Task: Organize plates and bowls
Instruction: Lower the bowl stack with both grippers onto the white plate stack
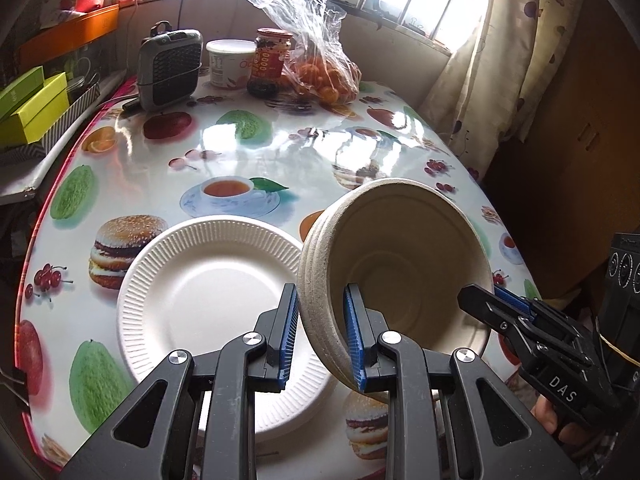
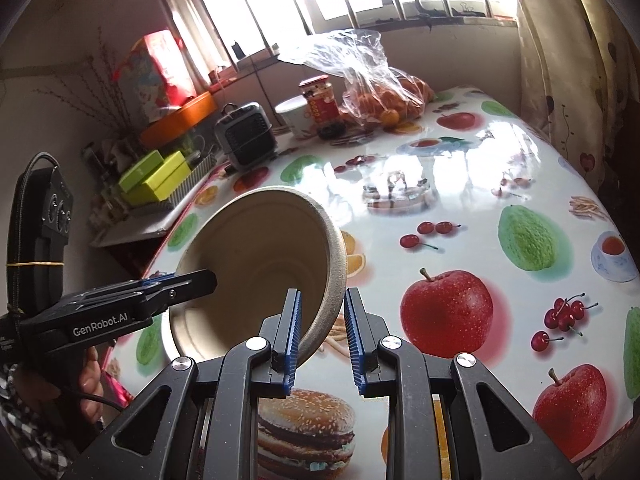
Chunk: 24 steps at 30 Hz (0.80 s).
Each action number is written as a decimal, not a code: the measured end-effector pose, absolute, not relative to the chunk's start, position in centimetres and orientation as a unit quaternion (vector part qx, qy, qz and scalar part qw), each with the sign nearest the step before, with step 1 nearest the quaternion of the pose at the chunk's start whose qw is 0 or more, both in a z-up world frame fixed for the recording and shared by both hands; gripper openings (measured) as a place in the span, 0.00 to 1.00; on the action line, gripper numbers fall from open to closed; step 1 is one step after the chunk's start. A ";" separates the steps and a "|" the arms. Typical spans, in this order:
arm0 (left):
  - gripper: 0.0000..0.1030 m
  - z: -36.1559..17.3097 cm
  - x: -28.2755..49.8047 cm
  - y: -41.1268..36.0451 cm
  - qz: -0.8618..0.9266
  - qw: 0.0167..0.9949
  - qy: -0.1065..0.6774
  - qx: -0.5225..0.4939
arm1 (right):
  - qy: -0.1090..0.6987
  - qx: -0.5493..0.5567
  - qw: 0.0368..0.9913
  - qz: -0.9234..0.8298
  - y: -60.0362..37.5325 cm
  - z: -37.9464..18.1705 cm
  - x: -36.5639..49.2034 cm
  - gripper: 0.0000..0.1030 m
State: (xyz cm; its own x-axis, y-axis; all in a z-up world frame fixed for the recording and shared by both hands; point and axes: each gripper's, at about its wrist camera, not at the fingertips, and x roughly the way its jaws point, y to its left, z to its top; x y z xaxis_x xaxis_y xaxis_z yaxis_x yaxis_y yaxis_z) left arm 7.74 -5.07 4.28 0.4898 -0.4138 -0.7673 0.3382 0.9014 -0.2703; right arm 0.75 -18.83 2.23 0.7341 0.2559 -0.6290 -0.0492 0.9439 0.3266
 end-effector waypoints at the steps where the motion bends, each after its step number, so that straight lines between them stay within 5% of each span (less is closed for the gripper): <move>1: 0.23 4.3 7.7 -4.8 -0.216 0.863 0.455 -0.043 | 0.355 0.144 0.920 0.086 -18.6 2.2 0.9 0.21; 24: 0.23 3.2 8.1 0.9 -0.153 0.872 0.460 -0.067 | 0.375 0.126 0.907 0.146 -13.6 1.5 4.5 0.21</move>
State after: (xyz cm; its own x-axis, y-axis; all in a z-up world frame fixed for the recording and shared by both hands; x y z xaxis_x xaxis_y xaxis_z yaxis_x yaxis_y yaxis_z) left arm 8.09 0.89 3.18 0.5297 -0.3291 -0.7818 0.2051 0.9440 -0.2584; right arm 4.50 -13.58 1.46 0.6756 0.3598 -0.6435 -0.1702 0.9254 0.3387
